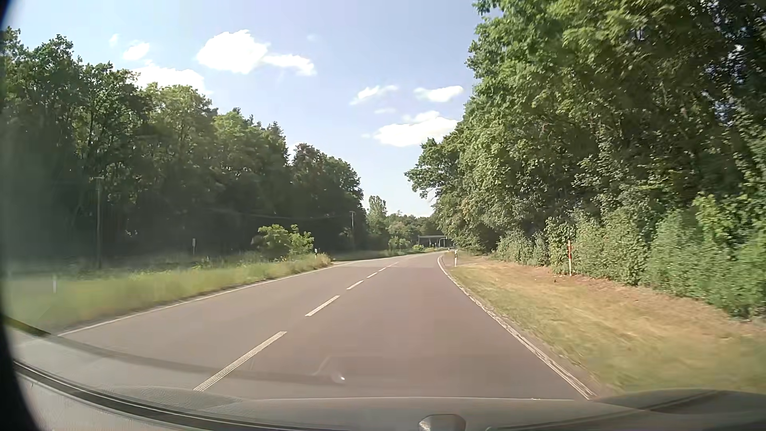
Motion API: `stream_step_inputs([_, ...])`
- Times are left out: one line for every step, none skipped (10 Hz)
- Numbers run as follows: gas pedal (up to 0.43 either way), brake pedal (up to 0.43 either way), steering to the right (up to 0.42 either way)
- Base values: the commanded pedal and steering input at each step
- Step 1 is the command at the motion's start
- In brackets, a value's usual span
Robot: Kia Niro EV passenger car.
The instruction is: Follow the waypoints while adhering to traffic rules and regulations
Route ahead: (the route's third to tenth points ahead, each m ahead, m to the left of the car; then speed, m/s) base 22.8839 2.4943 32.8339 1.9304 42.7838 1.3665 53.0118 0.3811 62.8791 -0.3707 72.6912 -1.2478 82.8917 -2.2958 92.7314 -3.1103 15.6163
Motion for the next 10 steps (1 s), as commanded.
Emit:
stream_step_inputs([0.047, 0.03, 0.004])
stream_step_inputs([0.059, 0.03, 0.004])
stream_step_inputs([0.079, 0.03, 0.004])
stream_step_inputs([0.079, 0.03, 0.004])
stream_step_inputs([0.079, 0.03, 0.004])
stream_step_inputs([0.079, 0.03, 0.004])
stream_step_inputs([0.079, 0.03, 0.004])
stream_step_inputs([0.079, 0.03, 0.004])
stream_step_inputs([0.087, 0.03, 0.004])
stream_step_inputs([0.087, 0.03, 0.005])
